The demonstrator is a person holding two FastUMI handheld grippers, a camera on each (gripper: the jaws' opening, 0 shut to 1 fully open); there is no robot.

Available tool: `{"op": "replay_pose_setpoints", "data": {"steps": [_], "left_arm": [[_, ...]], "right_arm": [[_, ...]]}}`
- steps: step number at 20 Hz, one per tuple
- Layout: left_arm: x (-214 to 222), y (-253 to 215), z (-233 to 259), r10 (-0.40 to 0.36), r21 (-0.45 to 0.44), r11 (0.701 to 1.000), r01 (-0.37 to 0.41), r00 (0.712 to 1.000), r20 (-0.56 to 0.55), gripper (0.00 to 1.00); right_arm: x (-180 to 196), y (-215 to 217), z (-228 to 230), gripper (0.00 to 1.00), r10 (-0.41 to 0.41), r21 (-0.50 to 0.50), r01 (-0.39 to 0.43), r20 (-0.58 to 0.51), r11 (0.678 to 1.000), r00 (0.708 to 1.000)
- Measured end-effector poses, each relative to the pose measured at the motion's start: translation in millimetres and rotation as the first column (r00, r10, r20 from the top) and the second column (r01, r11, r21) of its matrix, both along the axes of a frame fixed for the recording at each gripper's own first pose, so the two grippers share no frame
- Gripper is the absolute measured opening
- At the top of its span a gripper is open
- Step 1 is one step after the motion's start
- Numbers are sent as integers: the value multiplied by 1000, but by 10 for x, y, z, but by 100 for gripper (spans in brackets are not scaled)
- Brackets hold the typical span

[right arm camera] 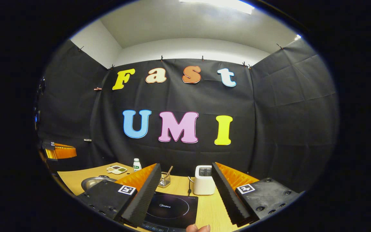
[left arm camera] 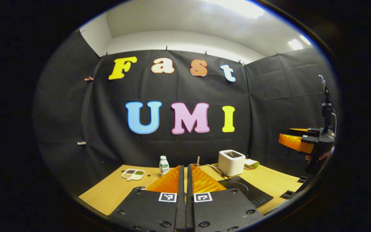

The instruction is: First push the handle of the pot to place it horizontally, then grasp the pot with both hands and set it on the induction cooktop.

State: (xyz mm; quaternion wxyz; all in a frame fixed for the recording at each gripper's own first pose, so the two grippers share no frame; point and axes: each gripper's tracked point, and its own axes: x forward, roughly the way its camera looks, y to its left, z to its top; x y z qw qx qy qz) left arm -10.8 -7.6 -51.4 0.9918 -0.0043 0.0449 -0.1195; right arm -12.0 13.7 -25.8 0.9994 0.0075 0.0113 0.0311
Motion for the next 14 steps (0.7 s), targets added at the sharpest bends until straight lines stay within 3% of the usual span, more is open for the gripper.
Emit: {"op": "replay_pose_setpoints", "data": {"steps": [4, 6, 8, 12, 14], "left_arm": [[0, 175, -731, -36, 37, 998, 45, 976, -213, 5], [-109, 70, -1177, -122, 29, 989, 142, 927, -354, 5], [-153, -4, -1386, -187, -26, 981, 195, 888, -420, 5], [-122, 279, -1691, -142, -7, 986, 164, 833, -535, 5], [-178, 331, -1870, -133, 0, 986, 166, 788, -601, 5]], "right_arm": [[-20, -48, -45, 98, -12, -9, 12, 3, 1000, 1000], [-19, -44, -105, 98, -10, -7, 10, -7, 1000, 1000], [-22, -68, -149, 97, -7, -1, 7, -21, 1000, 1000], [-24, -164, -210, 98, -24, -3, 24, -32, 1000, 999], [-32, -230, -231, 98, -36, 6, 36, -38, 999, 999]]}}
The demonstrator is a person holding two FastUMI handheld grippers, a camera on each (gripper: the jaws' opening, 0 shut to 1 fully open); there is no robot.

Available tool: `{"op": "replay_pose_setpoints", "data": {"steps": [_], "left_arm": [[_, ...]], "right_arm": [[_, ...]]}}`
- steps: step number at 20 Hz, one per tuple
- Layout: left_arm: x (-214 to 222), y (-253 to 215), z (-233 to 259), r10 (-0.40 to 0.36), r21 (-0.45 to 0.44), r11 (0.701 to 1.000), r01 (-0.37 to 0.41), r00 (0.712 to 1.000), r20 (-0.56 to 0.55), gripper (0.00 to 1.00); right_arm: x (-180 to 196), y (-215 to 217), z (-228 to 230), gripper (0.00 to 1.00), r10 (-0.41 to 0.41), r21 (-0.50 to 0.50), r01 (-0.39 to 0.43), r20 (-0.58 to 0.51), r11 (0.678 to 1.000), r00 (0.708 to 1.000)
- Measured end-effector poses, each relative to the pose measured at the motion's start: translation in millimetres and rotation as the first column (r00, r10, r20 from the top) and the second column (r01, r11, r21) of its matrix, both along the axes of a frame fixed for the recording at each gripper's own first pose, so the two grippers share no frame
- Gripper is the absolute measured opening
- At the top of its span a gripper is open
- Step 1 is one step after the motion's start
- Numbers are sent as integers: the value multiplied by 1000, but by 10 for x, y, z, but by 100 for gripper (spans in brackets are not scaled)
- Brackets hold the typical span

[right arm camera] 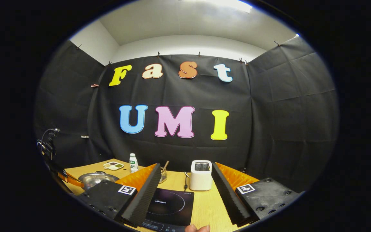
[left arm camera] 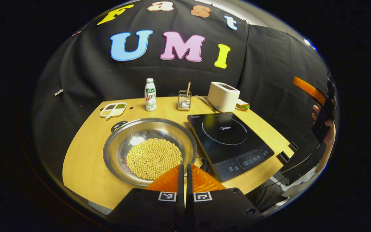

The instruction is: First push the handle of the pot to place it horizontally, then grasp the pot with both hands and set it on the induction cooktop.

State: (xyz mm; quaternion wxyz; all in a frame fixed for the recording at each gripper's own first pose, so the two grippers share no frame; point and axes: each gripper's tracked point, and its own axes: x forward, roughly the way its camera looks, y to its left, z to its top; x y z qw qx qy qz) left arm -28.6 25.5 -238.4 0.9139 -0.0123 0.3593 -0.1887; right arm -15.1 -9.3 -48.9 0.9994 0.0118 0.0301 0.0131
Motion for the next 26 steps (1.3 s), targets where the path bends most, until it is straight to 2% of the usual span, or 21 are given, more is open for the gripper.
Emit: {"op": "replay_pose_setpoints", "data": {"steps": [3, 6, 11, 17, 26], "left_arm": [[-131, -68, -220, -52, 15, 998, 54, 993, -104, 5], [-218, -137, -483, -109, 52, 991, 122, 974, -201, 5], [-138, -145, -758, -121, 163, 972, 168, 957, -263, 5], [32, -293, -791, -107, 181, 971, 157, 959, -261, 5], [369, -529, -801, -34, 171, 982, 75, 972, -232, 5]], "right_arm": [[12, -42, -25, 97, -8, 27, 8, -10, 1000, 1000], [18, -93, -91, 98, -20, 17, 21, -19, 1000, 1000], [5, -183, -179, 98, -33, -21, 32, -30, 999, 999], [-10, -279, -261, 98, -49, -30, 48, -41, 998, 998], [-49, -345, -446, 98, -45, -47, 41, -80, 998, 996]]}}
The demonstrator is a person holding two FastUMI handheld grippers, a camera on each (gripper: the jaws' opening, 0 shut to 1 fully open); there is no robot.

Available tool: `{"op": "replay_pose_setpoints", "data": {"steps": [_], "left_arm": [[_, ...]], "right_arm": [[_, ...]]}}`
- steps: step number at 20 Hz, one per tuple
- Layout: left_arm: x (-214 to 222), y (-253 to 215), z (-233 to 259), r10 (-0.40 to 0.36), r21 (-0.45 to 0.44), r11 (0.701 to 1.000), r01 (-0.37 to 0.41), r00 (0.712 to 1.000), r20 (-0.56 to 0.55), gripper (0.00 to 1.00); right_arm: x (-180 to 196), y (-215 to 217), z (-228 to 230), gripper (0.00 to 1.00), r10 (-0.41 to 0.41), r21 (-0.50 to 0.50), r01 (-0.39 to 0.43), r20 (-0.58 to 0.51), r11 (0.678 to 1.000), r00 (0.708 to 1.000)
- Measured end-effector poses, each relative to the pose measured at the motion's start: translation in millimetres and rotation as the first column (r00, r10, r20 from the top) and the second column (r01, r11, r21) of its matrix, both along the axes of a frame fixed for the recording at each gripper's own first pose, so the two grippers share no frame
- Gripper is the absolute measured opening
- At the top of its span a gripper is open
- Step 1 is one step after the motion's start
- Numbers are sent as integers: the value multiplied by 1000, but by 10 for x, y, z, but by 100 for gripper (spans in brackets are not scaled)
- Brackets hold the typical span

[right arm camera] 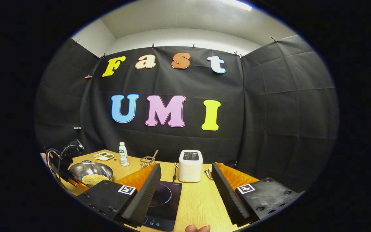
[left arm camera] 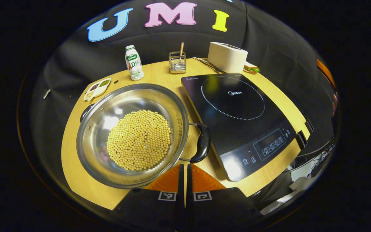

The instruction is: First push the handle of the pot to place it horizontally, then grasp the pot with both hands and set it on the induction cooktop.

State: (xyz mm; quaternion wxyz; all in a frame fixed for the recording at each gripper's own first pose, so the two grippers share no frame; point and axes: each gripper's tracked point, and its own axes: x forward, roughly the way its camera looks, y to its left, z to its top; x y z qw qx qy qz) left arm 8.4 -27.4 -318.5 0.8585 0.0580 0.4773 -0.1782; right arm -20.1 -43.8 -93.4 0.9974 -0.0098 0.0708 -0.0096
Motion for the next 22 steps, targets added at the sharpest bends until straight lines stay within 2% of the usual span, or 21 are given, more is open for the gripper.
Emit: {"op": "replay_pose_setpoints", "data": {"steps": [9, 13, 19, 22], "left_arm": [[533, -218, 127, 104, -62, 993, -99, 991, 85, 5], [685, -276, 80, 103, -54, 994, -98, 991, 87, 5], [897, -314, 60, 137, -92, 987, -129, 987, 84, 5], [881, -380, 205, 133, -140, 984, -113, 981, 144, 5]], "right_arm": [[-24, 69, -130, 98, 23, -24, -24, -28, 999, 999], [-13, 61, -193, 98, 27, -22, -28, -38, 999, 999], [15, -86, -251, 98, 5, -20, -6, -49, 1000, 999], [51, -91, -330, 98, 1, -22, -3, -64, 1000, 998]]}}
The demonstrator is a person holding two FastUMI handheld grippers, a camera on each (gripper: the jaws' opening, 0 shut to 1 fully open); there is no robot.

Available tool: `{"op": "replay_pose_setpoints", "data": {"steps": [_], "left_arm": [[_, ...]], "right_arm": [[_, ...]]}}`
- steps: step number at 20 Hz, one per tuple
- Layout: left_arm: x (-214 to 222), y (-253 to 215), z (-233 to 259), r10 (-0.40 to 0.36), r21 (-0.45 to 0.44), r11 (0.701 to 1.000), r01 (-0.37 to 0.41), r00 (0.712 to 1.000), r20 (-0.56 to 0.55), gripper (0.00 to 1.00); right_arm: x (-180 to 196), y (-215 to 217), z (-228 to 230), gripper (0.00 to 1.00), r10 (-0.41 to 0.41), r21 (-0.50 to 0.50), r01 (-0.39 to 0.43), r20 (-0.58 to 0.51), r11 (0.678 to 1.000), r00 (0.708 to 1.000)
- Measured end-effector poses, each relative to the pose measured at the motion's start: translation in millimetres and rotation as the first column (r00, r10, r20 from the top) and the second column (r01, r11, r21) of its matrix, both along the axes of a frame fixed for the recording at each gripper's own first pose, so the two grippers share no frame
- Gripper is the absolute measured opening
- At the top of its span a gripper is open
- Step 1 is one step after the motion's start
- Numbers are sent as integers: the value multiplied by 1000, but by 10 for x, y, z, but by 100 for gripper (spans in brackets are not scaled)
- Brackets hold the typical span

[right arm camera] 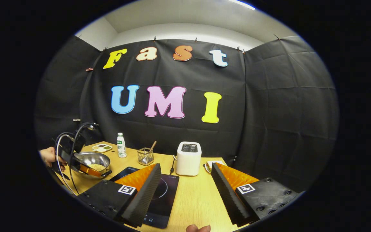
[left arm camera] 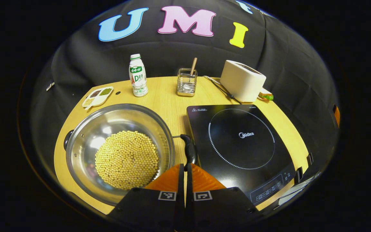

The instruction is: First push the handle of the pot to place it horizontally, then grasp the pot with both hands and set it on the induction cooktop.

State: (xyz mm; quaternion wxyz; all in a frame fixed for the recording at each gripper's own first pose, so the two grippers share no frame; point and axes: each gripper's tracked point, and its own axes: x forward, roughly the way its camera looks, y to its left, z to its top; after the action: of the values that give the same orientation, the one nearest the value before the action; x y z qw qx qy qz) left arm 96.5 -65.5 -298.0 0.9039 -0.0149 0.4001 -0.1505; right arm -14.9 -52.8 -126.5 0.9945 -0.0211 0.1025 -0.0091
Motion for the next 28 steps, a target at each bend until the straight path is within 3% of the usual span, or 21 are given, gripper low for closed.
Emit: {"op": "replay_pose_setpoints", "data": {"steps": [4, 8, 9, 13, 14, 17, 22, 26, 28], "left_arm": [[11, 141, 663, 12, -61, 998, 4, 966, 258, 5], [4, 820, 1049, 56, -8, 998, -56, 944, 324, 5], [18, 1006, 1121, 74, -12, 997, -74, 939, 337, 14], [94, 1951, 1180, 160, 18, 984, -175, 934, 321, 89], [123, 2187, 1136, 176, 42, 979, -198, 936, 304, 95], [275, 2748, 954, 211, 93, 967, -238, 949, 233, 97], [521, 3036, 364, 226, 37, 973, -229, 973, 54, 95], [684, 2981, 43, 201, -7, 980, -201, 980, -16, 95], [769, 2952, -129, 190, -14, 982, -191, 981, -51, 94]], "right_arm": [[66, 334, -68, 98, 58, 102, -54, -34, 993, 998], [238, 1039, -171, 98, 210, 274, -165, -144, 947, 967], [290, 1228, -219, 98, 247, 323, -179, -183, 929, 952], [527, 1942, -444, 98, 364, 467, -182, -334, 865, 870], [555, 2117, -519, 98, 390, 500, -172, -373, 849, 842], [630, 2605, -742, 98, 444, 561, -133, -465, 817, 766], [691, 3187, -1255, 99, 480, 584, -74, -581, 808, 657], [782, 3287, -1695, 99, 429, 525, -34, -654, 850, 623], [813, 3335, -1819, 99, 417, 519, -11, -673, 854, 611]]}}
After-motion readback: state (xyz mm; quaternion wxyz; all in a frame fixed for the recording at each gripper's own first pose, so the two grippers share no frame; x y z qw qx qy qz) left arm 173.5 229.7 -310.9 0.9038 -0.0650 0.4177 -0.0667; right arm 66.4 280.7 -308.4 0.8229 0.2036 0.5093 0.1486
